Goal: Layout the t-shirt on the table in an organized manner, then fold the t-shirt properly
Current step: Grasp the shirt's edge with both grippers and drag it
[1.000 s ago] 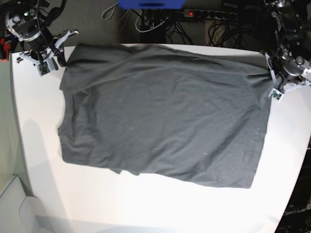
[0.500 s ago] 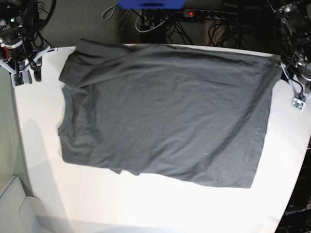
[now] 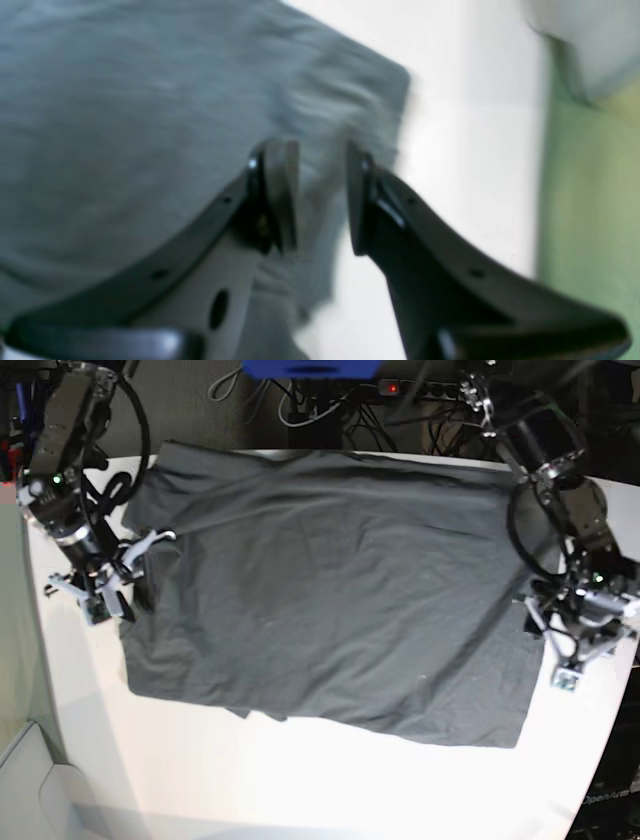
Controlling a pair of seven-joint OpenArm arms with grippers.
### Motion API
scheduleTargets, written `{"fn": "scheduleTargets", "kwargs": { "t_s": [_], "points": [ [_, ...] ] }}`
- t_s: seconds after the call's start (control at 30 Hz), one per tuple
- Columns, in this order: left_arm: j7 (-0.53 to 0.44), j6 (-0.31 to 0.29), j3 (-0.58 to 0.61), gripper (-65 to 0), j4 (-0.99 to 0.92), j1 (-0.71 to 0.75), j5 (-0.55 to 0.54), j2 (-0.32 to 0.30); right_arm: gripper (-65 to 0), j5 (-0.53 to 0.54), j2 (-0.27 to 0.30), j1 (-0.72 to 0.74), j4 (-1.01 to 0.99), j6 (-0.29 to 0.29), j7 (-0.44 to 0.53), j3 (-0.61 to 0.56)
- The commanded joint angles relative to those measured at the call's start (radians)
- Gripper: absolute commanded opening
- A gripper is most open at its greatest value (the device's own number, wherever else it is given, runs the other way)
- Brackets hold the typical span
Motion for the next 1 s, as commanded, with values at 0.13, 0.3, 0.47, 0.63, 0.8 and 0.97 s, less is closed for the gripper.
{"fn": "scheduleTargets", "kwargs": {
  "t_s": [0.13,0.3,0.47,0.63,0.8,0.97],
  "points": [
    [-0.146,0.002,0.122,-28.3,-0.238,-0.035,0.074,0.061,-55.9,-0.03,0.012,0.123,-0.2,-0.006,0.02,-0.042],
    [-0.289,0.002,0.091,-28.4,-0.42,-0.035,0.158,0.087,-56.5,-0.144,0.008,0.188,-0.354,-0.006,0.031,-0.04],
    [-0.312,0.002,0.019,-37.1,-0.502,-0.035,0.161,0.063,-56.7,-0.205,0.011,0.232,-0.49,-0.006,0.031,-0.042],
    [-0.304,0.002,0.011,-64.5,-0.52,-0.022,0.163,0.04,-57.9,-0.242,0.005,0.208,-0.527,-0.006,0.022,-0.042],
    [-0.236,0.002,0.013,-64.0,-0.515,0.04,0.156,0.001,-61.9,-0.242,0.011,0.099,-0.447,-0.006,0.022,-0.079],
    [-0.196,0.002,0.014,-64.7,-0.405,0.131,0.163,0.0,-61.9,-0.242,0.011,-0.053,-0.309,-0.006,0.022,-0.137]
  ]
}}
